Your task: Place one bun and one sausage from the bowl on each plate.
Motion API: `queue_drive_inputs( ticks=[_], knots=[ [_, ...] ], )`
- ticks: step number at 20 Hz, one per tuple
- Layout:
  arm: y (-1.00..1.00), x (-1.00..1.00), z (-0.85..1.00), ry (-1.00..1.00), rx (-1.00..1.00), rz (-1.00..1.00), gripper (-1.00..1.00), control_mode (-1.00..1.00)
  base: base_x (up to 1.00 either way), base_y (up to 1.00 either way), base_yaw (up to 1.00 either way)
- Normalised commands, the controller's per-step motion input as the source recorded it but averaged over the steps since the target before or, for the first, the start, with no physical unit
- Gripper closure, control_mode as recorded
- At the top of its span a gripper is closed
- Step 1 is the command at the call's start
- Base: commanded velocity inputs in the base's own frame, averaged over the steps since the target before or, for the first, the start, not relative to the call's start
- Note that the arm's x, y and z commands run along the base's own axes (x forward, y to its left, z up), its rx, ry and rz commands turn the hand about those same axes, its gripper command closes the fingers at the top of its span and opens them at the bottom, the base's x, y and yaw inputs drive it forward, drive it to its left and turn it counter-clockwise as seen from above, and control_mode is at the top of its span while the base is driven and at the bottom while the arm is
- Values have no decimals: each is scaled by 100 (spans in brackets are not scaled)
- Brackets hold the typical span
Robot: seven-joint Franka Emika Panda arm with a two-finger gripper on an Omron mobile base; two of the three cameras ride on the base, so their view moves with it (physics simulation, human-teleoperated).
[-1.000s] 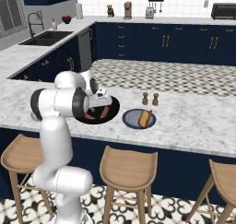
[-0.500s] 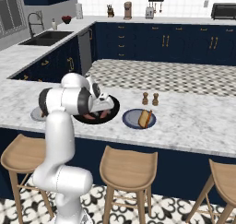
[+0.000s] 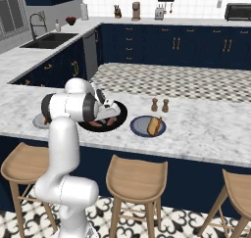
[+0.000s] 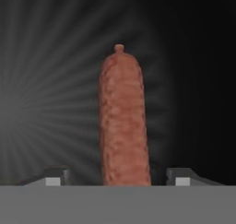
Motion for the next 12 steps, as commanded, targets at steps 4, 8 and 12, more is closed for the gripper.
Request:
queue_drive_inputs(
  ticks=[4, 8, 12],
  knots=[
    [-17, -2, 0, -5, 0, 0, 100, -100, 0, 0, 0],
    [-12, 0, 0, -6, 0, 0, 100, -100, 0, 0, 0],
    [2, -3, 57, -2, 1, 0, 100, -100, 0, 0, 0]
  ],
)
